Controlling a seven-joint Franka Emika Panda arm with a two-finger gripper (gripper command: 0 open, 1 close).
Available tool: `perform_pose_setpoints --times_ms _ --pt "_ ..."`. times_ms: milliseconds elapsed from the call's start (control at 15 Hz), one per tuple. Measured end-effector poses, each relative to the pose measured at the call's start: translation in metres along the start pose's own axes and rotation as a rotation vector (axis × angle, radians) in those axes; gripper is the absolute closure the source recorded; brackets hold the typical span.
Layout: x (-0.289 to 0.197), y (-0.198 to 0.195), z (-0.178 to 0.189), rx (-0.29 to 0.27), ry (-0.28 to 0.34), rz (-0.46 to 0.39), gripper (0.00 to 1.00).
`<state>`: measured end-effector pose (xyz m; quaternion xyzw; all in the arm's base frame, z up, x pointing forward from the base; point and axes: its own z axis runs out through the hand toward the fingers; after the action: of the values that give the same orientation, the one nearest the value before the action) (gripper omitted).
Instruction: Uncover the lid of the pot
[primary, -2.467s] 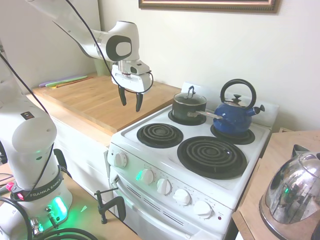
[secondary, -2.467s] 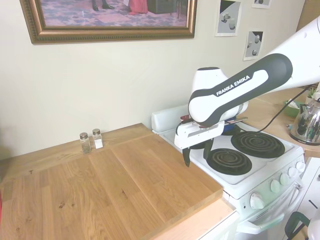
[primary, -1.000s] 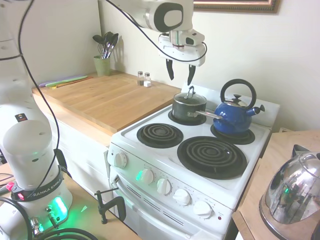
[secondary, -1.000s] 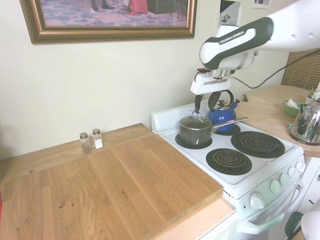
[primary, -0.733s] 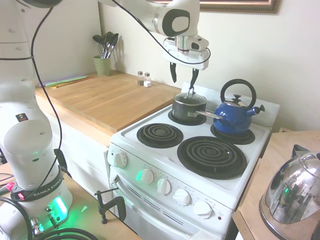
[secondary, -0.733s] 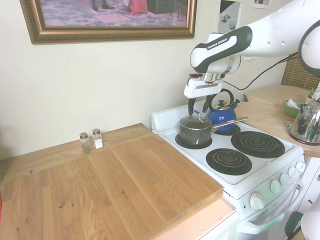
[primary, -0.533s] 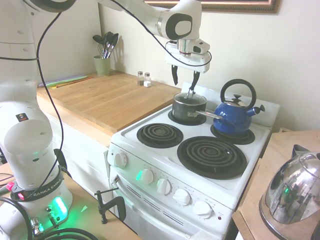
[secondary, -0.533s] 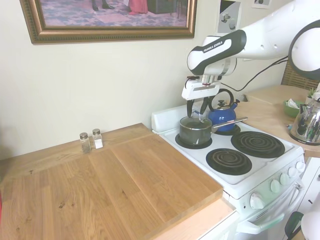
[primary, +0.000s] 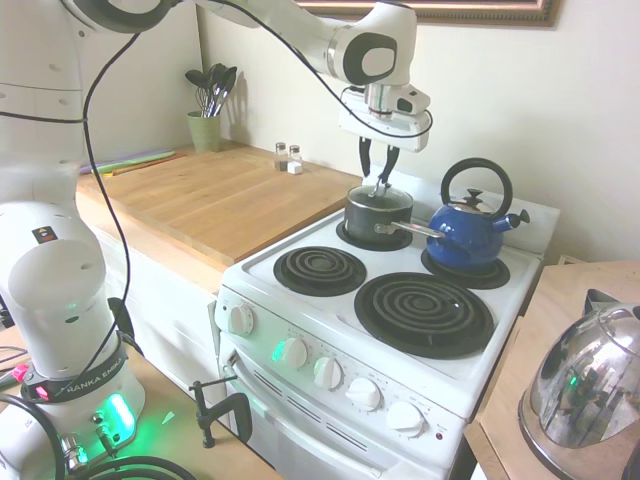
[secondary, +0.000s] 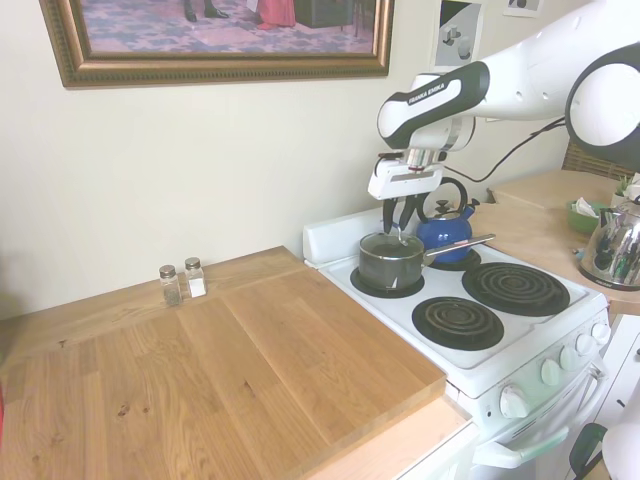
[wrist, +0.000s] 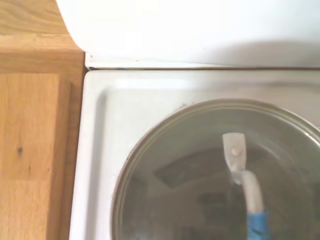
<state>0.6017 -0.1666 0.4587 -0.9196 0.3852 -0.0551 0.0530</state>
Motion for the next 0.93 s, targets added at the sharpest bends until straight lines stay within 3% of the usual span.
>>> perform_pose_setpoints --times_ms 733,933 --pt "0.011 0.004 0.004 -0.006 -0.01 -0.003 1.0" --pt "0.011 0.008 -0.009 0.001 0.01 -0.006 1.0"
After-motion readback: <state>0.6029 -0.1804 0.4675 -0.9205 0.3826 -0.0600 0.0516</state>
